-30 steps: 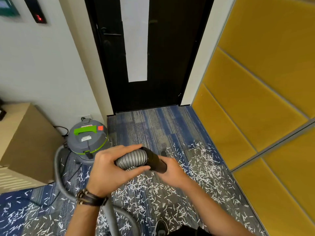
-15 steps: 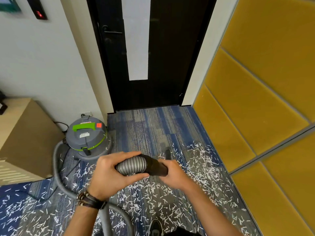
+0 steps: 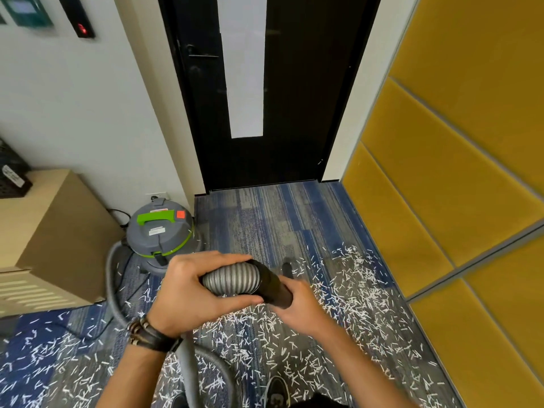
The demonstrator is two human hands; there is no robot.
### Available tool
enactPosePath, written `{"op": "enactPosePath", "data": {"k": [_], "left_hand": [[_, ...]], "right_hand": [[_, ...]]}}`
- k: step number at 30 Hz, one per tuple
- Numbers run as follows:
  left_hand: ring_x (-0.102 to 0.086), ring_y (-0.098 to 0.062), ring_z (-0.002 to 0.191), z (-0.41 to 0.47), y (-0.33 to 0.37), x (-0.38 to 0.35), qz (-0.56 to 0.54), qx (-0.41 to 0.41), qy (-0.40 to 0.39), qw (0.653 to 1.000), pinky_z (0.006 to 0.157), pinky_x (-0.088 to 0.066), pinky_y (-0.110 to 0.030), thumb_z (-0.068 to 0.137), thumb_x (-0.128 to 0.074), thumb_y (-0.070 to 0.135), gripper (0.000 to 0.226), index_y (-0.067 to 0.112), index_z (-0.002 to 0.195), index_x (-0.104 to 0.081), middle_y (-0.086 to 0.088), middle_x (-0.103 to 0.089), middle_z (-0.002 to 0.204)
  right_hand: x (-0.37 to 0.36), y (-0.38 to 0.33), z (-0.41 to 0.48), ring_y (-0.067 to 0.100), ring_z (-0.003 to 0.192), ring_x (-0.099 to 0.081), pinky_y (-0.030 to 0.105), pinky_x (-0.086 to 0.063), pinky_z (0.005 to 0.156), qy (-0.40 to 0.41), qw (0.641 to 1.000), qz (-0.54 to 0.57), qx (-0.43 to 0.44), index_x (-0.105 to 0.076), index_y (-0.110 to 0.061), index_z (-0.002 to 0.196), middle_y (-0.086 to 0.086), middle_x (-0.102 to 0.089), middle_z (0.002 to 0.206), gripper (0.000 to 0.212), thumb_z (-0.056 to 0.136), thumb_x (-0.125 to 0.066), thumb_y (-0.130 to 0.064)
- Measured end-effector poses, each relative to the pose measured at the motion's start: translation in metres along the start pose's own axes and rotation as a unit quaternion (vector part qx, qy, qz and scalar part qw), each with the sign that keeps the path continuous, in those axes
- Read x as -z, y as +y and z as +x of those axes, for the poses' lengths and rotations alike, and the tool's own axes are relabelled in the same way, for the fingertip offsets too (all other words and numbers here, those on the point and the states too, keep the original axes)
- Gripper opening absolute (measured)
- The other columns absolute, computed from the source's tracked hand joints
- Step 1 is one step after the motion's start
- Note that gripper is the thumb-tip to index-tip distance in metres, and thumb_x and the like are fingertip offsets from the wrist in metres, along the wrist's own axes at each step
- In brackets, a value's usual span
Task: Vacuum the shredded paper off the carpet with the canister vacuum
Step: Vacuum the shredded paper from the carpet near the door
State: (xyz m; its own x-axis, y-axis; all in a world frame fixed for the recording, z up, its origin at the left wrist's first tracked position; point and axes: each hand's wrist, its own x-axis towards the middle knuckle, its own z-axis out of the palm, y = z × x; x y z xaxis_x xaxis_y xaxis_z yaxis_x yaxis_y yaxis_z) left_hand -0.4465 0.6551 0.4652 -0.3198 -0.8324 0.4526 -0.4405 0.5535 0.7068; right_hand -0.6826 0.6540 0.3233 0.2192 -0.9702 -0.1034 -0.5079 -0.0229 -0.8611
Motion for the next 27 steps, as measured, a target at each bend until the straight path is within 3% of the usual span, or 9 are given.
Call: {"op": "enactPosePath", "data": {"k": [7, 10, 14, 19, 24, 27], "left_hand": [[-0.072, 0.005, 0.083, -0.004, 0.005, 0.008, 0.008, -0.007, 0.011, 1.0, 0.079, -0.057, -0.02, 0.065, -0.092, 0.059, 0.06, 0.024, 0.113, -0.081, 0.023, -0.075, 0.096], [-0.074, 0.002, 0.084, -0.003, 0.008, 0.014, 0.016, -0.017, 0.038, 0.999, 0.079, -0.058, -0.022, 0.064, -0.092, 0.057, 0.059, 0.024, 0.112, -0.081, 0.018, -0.078, 0.096], [-0.074, 0.001, 0.083, 0.005, 0.014, 0.014, 0.02, -0.038, 0.045, 0.998, 0.078, -0.059, -0.024, 0.065, -0.092, 0.057, 0.059, 0.021, 0.111, -0.081, 0.013, -0.078, 0.094], [-0.073, -0.001, 0.079, 0.006, 0.016, 0.006, 0.016, -0.043, 0.033, 0.998, 0.076, -0.059, -0.024, 0.065, -0.092, 0.057, 0.059, 0.021, 0.111, -0.081, 0.012, -0.077, 0.089], [-0.073, 0.002, 0.083, 0.012, 0.011, 0.002, 0.025, -0.043, 0.032, 0.998, 0.082, -0.055, -0.015, 0.065, -0.093, 0.055, 0.058, 0.023, 0.112, -0.08, 0.015, -0.077, 0.094], [-0.073, 0.003, 0.086, 0.014, 0.005, -0.006, 0.02, -0.031, 0.012, 0.999, 0.083, -0.056, -0.017, 0.065, -0.093, 0.056, 0.058, 0.024, 0.112, -0.081, 0.017, -0.077, 0.096]], "right_hand": [[0.01, -0.006, -0.006, 0.008, 0.074, -0.066, 0.02, -0.052, 0.063, -0.017, 1.0, -0.021, 0.005, -0.07, -0.025, 0.109, -0.003, -0.072, 0.087, 0.028, 0.084, -0.079, -0.017], [0.005, -0.014, -0.006, 0.009, 0.076, -0.067, 0.021, -0.053, 0.064, -0.008, 1.0, -0.007, 0.01, -0.071, -0.023, 0.111, -0.003, -0.073, 0.088, 0.028, 0.085, -0.08, -0.02], [0.008, -0.027, -0.005, 0.003, 0.068, -0.061, 0.02, -0.048, 0.06, -0.002, 1.0, 0.027, 0.011, -0.068, -0.029, 0.098, -0.003, -0.069, 0.082, 0.02, 0.087, -0.078, -0.017], [0.021, -0.024, -0.009, -0.001, 0.063, -0.054, 0.019, -0.041, 0.059, 0.002, 0.999, 0.035, 0.024, -0.065, -0.039, 0.087, -0.015, -0.064, 0.071, 0.034, 0.083, -0.076, -0.008], [0.029, -0.02, -0.006, 0.007, 0.064, -0.06, 0.023, -0.047, 0.058, 0.012, 0.999, -0.001, 0.037, -0.071, -0.017, 0.096, -0.002, -0.069, 0.078, 0.012, 0.086, -0.077, -0.014], [0.035, -0.013, -0.001, 0.006, 0.064, -0.061, 0.022, -0.046, 0.057, 0.023, 0.999, -0.004, 0.032, -0.07, -0.02, 0.096, -0.004, -0.069, 0.077, 0.016, 0.085, -0.076, -0.01]]}}
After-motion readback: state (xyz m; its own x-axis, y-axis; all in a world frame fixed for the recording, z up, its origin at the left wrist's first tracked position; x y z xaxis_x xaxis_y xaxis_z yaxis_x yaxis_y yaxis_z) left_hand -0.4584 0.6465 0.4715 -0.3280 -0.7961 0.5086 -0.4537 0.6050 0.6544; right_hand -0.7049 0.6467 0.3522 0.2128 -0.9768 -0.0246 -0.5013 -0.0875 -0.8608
